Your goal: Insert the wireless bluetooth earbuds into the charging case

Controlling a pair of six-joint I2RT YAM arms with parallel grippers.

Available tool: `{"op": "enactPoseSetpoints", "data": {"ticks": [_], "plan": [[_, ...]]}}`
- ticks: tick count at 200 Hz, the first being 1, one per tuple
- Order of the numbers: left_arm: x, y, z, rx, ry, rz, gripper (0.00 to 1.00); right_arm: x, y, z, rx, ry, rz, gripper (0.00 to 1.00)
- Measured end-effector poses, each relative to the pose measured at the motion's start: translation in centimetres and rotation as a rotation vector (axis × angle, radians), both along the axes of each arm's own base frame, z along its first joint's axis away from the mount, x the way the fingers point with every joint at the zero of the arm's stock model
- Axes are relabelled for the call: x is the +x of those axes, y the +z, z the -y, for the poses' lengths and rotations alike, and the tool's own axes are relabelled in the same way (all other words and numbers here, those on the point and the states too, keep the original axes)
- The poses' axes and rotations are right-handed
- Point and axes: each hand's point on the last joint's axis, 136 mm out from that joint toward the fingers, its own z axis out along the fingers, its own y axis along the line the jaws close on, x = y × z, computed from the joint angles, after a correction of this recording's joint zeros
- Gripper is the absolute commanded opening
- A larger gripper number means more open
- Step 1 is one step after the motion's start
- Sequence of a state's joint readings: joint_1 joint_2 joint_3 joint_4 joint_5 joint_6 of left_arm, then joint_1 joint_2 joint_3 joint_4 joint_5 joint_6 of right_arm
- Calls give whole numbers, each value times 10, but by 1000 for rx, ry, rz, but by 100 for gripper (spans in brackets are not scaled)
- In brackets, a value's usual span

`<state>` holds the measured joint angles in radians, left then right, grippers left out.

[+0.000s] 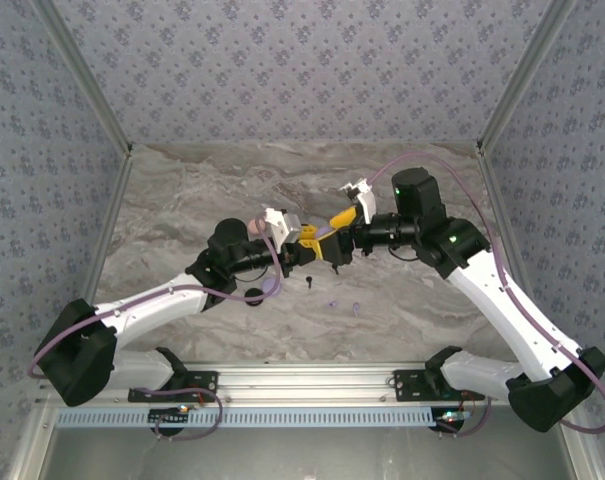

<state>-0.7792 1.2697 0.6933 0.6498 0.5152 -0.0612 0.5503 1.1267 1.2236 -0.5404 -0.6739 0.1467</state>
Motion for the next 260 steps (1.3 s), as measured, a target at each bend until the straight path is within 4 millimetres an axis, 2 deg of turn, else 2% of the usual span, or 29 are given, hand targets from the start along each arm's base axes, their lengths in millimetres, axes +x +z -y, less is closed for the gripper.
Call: {"op": "enactPoseSetpoints", "data": {"ticks": [17, 46, 61, 86, 120, 149, 183, 201, 216, 260], "plan": [[3, -3, -1, 7, 17, -11, 0, 11, -1, 12, -35, -86, 29, 100], [21, -9, -16, 18, 86, -67, 0, 22, 13, 48, -9, -255, 138, 100], [41, -12, -37, 9, 152, -120, 0, 23, 16, 66, 23, -329, 172, 100], [68, -35, -78, 39, 250, -241, 0, 30, 13, 82, 76, -407, 171, 100], [89, -69, -129, 73, 343, -457, 0, 48, -4, 85, 142, -448, 91, 100], [91, -106, -150, 109, 383, -658, 0, 56, -15, 80, 164, -444, 30, 100], [86, -172, -159, 187, 415, -942, 0, 56, -12, 77, 178, -432, 30, 100], [81, -200, -161, 229, 426, -1045, 0, 56, -12, 77, 176, -430, 30, 100], [78, -214, -162, 250, 432, -1095, 0, 55, -13, 77, 174, -431, 27, 100], [79, -236, -166, 288, 463, -1147, 16, 54, -17, 78, 163, -432, 13, 100]]}}
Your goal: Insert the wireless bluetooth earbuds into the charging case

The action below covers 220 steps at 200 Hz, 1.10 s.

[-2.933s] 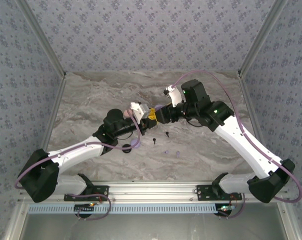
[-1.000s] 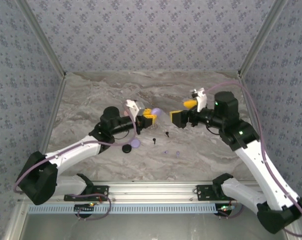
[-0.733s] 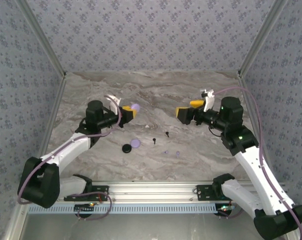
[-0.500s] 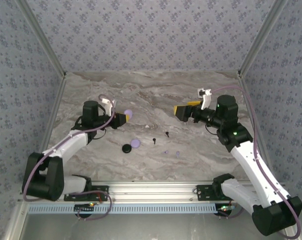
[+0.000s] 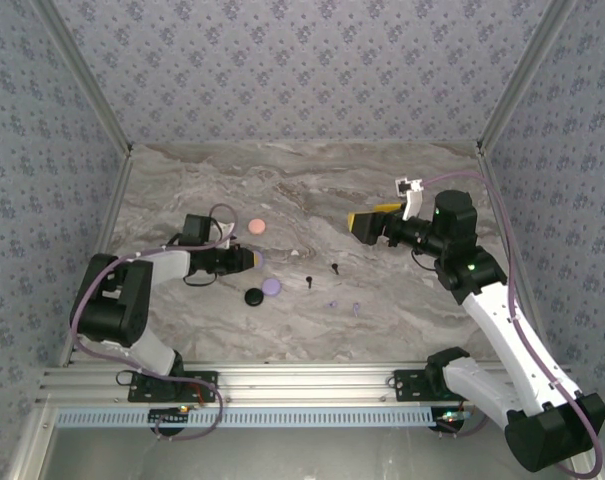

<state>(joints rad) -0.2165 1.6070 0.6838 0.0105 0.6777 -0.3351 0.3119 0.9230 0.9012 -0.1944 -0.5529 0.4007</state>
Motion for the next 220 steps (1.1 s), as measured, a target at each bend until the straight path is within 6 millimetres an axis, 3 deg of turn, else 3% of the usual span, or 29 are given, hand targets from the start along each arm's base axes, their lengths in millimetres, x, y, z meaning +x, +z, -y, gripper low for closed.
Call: {"op": "enactPoseSetpoints", "data": {"ticks": [26, 54, 113, 162, 188, 220], "plan": [[4, -7, -1, 10, 8, -13, 33, 0, -1, 0, -2, 0, -5, 100], [9, -10, -1, 20, 14, -13, 42, -1, -2, 1, -8, -5, -6, 100], [21, -9, -8, 77, 32, 22, 51, -7, 7, 6, -14, -20, 35, 100], [27, -6, -17, 143, 57, 41, 62, -6, -9, 13, -75, -52, -3, 100], [30, 18, -25, 175, 93, 106, 65, -6, -20, 16, -114, -63, -30, 100], [34, 90, -36, 172, 160, 322, 74, -8, -35, 4, -183, -34, -76, 99]]}}
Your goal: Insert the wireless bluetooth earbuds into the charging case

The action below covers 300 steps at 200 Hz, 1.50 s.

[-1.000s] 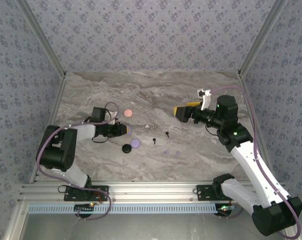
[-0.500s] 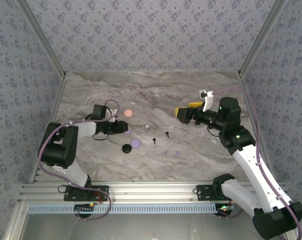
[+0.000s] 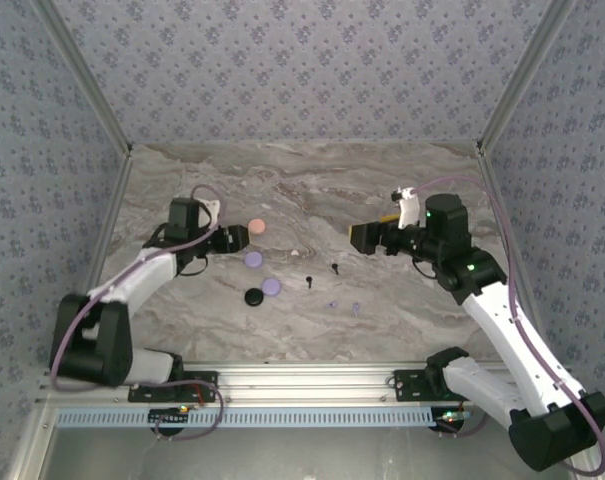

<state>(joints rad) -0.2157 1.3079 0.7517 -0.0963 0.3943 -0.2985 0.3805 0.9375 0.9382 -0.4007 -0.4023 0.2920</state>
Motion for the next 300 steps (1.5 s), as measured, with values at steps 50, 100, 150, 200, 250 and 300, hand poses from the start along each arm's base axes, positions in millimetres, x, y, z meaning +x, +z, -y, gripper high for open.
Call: {"op": "enactPoseSetpoints", "data": {"ticks": [50, 100, 150, 200, 250, 300], "plan": [[-26, 80, -28, -6, 120, 317, 92, -10, -51, -67, -185, 142, -110, 95], [-34, 76, -47, 29, 201, 343, 94, -17, -128, -142, -441, 246, -242, 91], [-36, 72, -54, 42, 224, 337, 96, -21, -179, -179, -619, 278, -276, 78], [-37, 71, -58, 46, 235, 332, 98, -24, -221, -194, -752, 306, -305, 70], [-37, 74, -61, 47, 248, 341, 98, -24, -239, -199, -800, 319, -320, 68], [-38, 71, -62, 49, 249, 333, 99, -25, -250, -206, -828, 339, -319, 65]]}}
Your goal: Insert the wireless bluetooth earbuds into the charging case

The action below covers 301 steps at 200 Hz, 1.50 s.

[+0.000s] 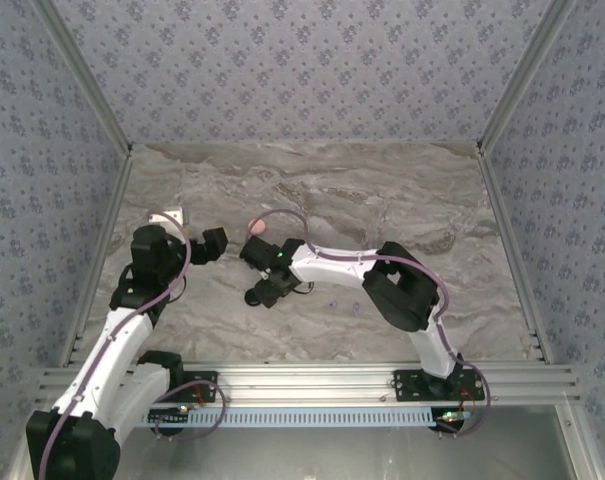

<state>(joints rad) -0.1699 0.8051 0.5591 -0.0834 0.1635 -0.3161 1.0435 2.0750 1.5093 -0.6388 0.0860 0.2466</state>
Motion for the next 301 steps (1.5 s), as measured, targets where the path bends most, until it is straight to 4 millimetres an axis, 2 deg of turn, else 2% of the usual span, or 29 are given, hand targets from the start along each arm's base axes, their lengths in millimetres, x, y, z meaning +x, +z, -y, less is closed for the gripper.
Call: {"op": "enactPoseSetpoints", "data": {"ticks": [55, 82, 121, 149, 165, 177, 215, 234, 263, 301], "plan": [[0, 0, 0, 0, 0, 0, 99, 4, -5, -4, -13, 2, 13, 63], [0, 0, 0, -1, 0, -1, 99, 6, -6, -5, -15, 4, 20, 56], [-1, -2, 2, -3, -10, -7, 98, 8, -4, -6, -10, 18, 38, 51], [-3, -6, 11, -16, -66, -35, 96, 11, 5, 9, 4, 33, 90, 51], [-4, -4, 21, -31, -124, -53, 94, 12, 26, 21, 27, 56, 140, 51], [-5, 3, 31, -54, -180, -57, 92, 15, 52, 29, 61, 84, 206, 51], [-12, 41, 71, -146, -411, -28, 89, 23, 168, 52, 239, 179, 517, 52], [-24, 60, 95, -184, -543, -7, 88, 22, 212, 66, 298, 229, 654, 52], [-48, 82, 128, -225, -726, 15, 88, 18, 248, 79, 313, 314, 794, 52], [-73, 95, 155, -252, -879, 32, 86, 11, 271, 79, 308, 430, 892, 52]]}}
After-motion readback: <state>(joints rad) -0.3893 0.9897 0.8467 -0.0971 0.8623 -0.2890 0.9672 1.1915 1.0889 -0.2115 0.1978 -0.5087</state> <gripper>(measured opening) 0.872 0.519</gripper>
